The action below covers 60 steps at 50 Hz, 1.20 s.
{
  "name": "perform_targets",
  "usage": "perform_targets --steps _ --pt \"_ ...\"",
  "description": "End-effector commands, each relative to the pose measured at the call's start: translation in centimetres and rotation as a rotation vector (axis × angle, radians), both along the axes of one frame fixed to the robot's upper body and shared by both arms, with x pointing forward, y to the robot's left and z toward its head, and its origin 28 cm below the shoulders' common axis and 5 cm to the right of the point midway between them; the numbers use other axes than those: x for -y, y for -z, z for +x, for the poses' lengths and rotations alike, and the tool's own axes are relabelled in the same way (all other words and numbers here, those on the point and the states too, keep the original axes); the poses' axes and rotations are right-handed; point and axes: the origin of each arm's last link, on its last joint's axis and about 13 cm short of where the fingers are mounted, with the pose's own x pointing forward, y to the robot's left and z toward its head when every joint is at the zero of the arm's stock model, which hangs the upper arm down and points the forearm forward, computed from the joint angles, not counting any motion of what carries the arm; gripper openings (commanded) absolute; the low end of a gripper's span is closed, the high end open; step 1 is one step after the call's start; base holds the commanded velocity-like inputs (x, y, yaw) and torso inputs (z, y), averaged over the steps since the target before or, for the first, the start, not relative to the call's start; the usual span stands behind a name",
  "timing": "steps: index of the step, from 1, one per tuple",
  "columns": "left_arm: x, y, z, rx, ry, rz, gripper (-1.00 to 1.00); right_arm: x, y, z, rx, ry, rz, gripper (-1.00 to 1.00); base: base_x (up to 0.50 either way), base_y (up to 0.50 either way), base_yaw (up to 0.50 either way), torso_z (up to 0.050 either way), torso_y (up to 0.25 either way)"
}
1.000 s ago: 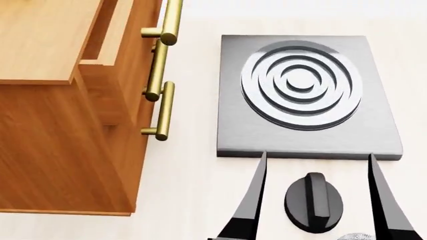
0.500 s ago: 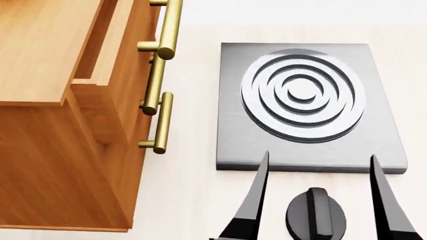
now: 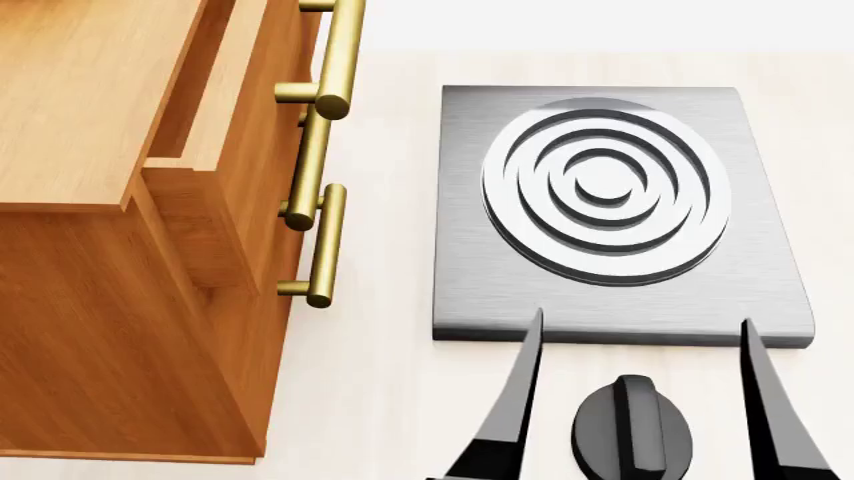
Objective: Pick the akita bowl on the wooden cabinet and place it on the plate.
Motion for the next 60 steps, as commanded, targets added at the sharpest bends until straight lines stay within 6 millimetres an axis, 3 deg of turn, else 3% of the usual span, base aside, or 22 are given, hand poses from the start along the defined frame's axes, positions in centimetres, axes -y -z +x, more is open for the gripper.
perform_targets --steps 1,22,44,60 --pt "0.1 -1.2 2.1 -0.031 -0.017 0.018 1.00 0.2 0.1 -0.1 -0.003 0.008 0.001 1.00 0.00 0.00 0.00 0.000 0.000" --pt "-0.5 -2.5 6.9 -0.177 -0.121 0.001 1.00 0.2 0.3 -0.1 -0.007 0.014 0.000 1.00 0.00 0.00 0.00 0.000 0.000" --pt "-2.0 -1.2 6.5 -0.399 -0.210 -0.054 1.00 0.2 0.7 0.0 -0.015 0.009 0.009 1.00 0.00 0.00 0.00 0.000 0.000" --pt "-3.0 -1.3 5.8 -0.451 -0.233 -0.052 1.00 0.1 0.8 0.0 -0.014 -0.002 0.015 1.00 0.00 0.00 0.00 0.000 0.000"
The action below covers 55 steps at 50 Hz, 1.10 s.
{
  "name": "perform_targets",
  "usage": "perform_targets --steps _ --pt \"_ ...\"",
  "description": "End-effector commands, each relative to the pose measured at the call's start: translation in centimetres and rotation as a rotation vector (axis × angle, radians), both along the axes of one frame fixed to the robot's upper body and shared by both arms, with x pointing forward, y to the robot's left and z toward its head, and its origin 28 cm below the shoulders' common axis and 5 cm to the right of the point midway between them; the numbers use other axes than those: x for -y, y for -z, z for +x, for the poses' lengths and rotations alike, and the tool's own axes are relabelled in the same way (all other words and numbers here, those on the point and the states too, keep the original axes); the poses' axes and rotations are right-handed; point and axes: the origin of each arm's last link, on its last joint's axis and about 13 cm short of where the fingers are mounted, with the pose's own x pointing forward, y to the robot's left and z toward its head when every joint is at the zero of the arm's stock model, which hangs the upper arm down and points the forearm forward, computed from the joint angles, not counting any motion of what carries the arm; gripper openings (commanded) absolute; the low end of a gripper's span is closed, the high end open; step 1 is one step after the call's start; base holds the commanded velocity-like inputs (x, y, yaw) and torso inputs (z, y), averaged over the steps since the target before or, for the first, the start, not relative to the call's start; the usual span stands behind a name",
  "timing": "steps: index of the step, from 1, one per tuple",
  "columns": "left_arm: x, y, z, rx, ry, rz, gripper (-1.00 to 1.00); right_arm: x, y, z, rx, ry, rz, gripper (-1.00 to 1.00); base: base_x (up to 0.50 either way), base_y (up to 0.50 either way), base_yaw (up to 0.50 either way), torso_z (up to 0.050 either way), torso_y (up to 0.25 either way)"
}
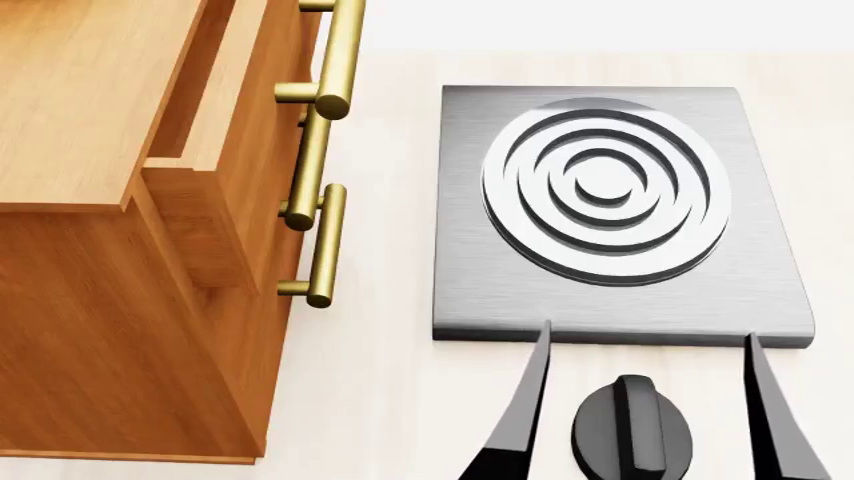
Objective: Pick the akita bowl on the wooden cabinet and place it on the plate.
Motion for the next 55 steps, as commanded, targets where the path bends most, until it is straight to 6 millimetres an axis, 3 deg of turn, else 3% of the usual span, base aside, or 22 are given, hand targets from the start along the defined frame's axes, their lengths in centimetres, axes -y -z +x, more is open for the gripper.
perform_targets --steps 1,55 --pt "-0.5 0.3 -0.3 -0.062 -0.020 -0.013 1.00 -0.1 0.1 0.0 0.000 -0.008 0.001 1.00 0.00 0.00 0.00 0.000 0.000" --pt "-1.5 2.1 0.1 -0.199 -0.070 -0.022 1.00 -0.1 0.3 0.1 -0.004 -0.007 0.003 1.00 0.00 0.00 0.00 0.000 0.000"
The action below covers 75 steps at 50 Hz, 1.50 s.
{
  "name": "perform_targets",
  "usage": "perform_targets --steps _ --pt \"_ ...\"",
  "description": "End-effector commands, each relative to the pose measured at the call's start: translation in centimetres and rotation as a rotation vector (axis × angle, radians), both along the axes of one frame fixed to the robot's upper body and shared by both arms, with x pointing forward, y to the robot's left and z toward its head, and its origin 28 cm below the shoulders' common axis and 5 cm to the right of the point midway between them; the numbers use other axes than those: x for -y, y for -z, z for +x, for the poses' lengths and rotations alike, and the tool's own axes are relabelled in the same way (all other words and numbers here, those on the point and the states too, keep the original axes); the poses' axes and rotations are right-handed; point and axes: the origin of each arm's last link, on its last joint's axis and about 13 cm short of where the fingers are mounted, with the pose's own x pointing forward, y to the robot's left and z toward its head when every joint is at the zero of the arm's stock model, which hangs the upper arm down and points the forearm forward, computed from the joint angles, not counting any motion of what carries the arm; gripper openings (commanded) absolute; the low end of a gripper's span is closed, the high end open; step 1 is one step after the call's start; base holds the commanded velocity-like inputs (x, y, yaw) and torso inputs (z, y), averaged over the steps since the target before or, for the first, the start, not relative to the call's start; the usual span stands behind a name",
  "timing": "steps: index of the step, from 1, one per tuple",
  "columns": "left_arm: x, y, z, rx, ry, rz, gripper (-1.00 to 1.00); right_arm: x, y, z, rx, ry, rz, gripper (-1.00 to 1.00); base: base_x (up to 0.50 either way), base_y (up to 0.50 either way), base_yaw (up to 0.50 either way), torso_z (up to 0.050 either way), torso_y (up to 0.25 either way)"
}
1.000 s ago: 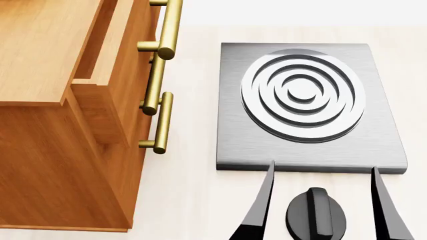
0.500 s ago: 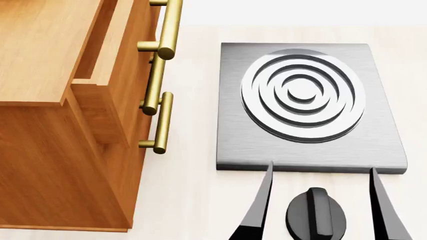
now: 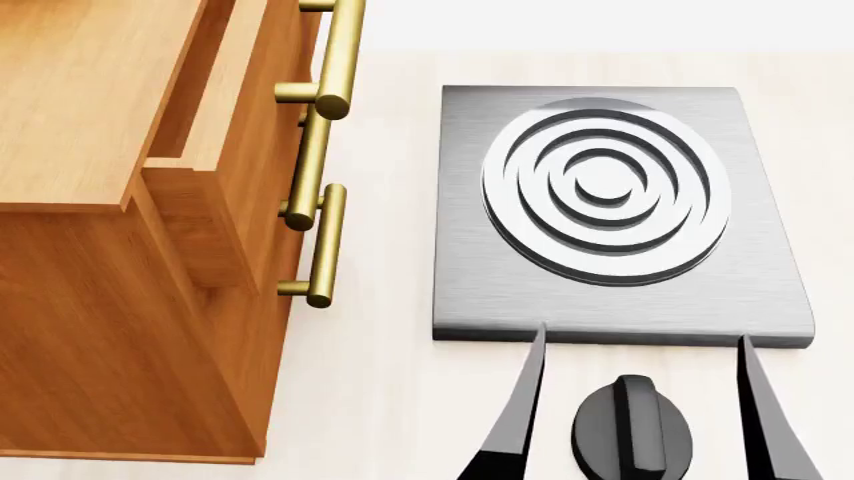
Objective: Pick the akita bowl on the wooden cabinet and place it on the plate.
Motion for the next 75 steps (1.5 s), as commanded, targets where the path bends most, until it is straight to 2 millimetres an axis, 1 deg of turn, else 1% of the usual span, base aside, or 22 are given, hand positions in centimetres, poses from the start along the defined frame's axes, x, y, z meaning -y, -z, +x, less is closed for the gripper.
perform_targets --steps 1,12,19,25,29,48,62,75 --pt "-0.3 0.3 0.0 -0.022 -0.013 0.002 1.00 0.0 0.1 0.0 -0.004 -0.001 0.001 1.00 0.00 0.00 0.00 0.000 0.000" --pt "-0.4 0.7 0.2 -0.055 -0.006 0.032 1.00 0.0 0.1 0.1 -0.003 0.000 0.001 1.00 0.00 0.00 0.00 0.000 0.000" --pt "-0.6 1.1 0.3 -0.073 -0.050 0.069 1.00 0.0 0.2 0.1 -0.004 0.001 0.000 1.00 0.00 0.00 0.00 0.000 0.000" --pt "-0.8 1.1 0.1 -0.092 -0.051 0.047 1.00 0.0 0.1 0.0 -0.003 0.000 0.001 1.00 0.00 0.00 0.00 0.000 0.000" --pt "-0.9 1.2 0.0 -0.126 -0.047 0.093 1.00 -0.1 0.2 0.1 -0.005 0.000 0.000 1.00 0.00 0.00 0.00 0.000 0.000" --pt "-0.9 1.7 -0.1 -0.174 -0.018 0.041 1.00 -0.1 0.3 0.1 -0.007 0.000 0.000 1.00 0.00 0.00 0.00 0.000 0.000" --pt "-1.1 1.8 0.0 -0.175 -0.024 0.020 1.00 -0.1 0.4 0.2 -0.014 -0.002 0.003 1.00 0.00 0.00 0.00 0.000 0.000" --pt "-1.4 2.7 0.6 -0.193 -0.035 -0.005 1.00 -0.1 0.6 0.3 -0.021 -0.001 0.000 1.00 0.00 0.00 0.00 0.000 0.000"
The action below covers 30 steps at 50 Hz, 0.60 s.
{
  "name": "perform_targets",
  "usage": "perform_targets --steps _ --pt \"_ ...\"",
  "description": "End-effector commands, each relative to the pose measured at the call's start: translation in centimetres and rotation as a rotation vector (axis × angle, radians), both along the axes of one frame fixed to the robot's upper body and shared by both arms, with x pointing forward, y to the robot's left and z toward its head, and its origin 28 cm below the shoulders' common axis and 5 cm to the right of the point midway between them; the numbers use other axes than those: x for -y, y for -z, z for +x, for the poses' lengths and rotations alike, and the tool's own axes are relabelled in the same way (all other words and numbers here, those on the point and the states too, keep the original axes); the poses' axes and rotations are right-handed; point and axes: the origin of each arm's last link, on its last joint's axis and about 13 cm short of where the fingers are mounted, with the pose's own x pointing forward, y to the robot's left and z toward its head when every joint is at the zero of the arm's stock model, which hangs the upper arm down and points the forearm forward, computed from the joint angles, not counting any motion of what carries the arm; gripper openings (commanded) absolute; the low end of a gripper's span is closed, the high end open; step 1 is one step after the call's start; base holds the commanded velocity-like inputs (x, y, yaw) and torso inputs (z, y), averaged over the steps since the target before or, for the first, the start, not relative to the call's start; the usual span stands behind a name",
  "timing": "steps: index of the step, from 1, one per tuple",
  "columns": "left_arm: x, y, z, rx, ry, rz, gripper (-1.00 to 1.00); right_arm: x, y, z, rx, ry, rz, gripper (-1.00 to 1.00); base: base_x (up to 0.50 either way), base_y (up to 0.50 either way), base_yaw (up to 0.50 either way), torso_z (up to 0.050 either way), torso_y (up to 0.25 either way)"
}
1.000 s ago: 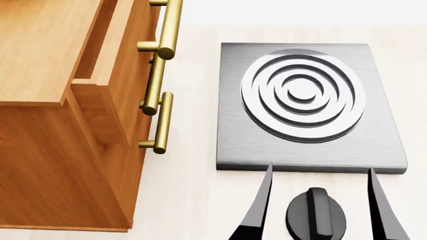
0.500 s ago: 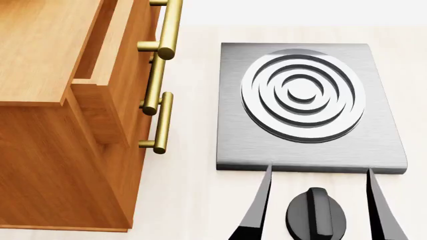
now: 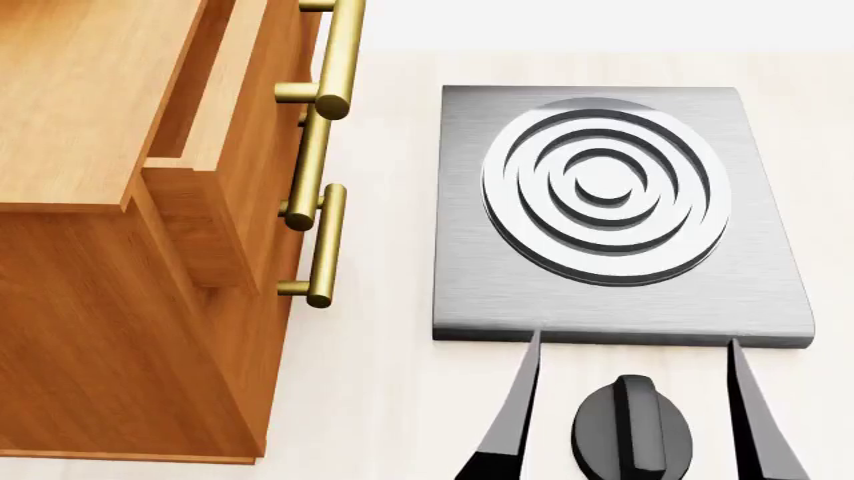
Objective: Pick the akita bowl on the wooden cabinet and place it on the plate.
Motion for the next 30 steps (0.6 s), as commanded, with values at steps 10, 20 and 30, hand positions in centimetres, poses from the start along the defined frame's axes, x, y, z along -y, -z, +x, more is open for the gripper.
perform_targets --steps 10,20,30 --pt "-0.3 1.3 0.8 -0.024 -0.009 -0.028 1.00 0.0 0.4 0.2 -0.012 0.001 -0.002 1.00 0.00 0.00 0.00 0.000 0.000" --pt "-0.4 2.4 1.4 -0.044 -0.020 -0.039 1.00 0.0 0.8 0.5 -0.027 0.001 -0.001 1.00 0.00 0.00 0.00 0.000 0.000" --pt "-0.5 2.8 1.6 -0.063 -0.032 -0.058 1.00 -0.1 0.9 0.7 -0.036 -0.001 -0.003 1.00 0.00 0.00 0.00 0.000 0.000"
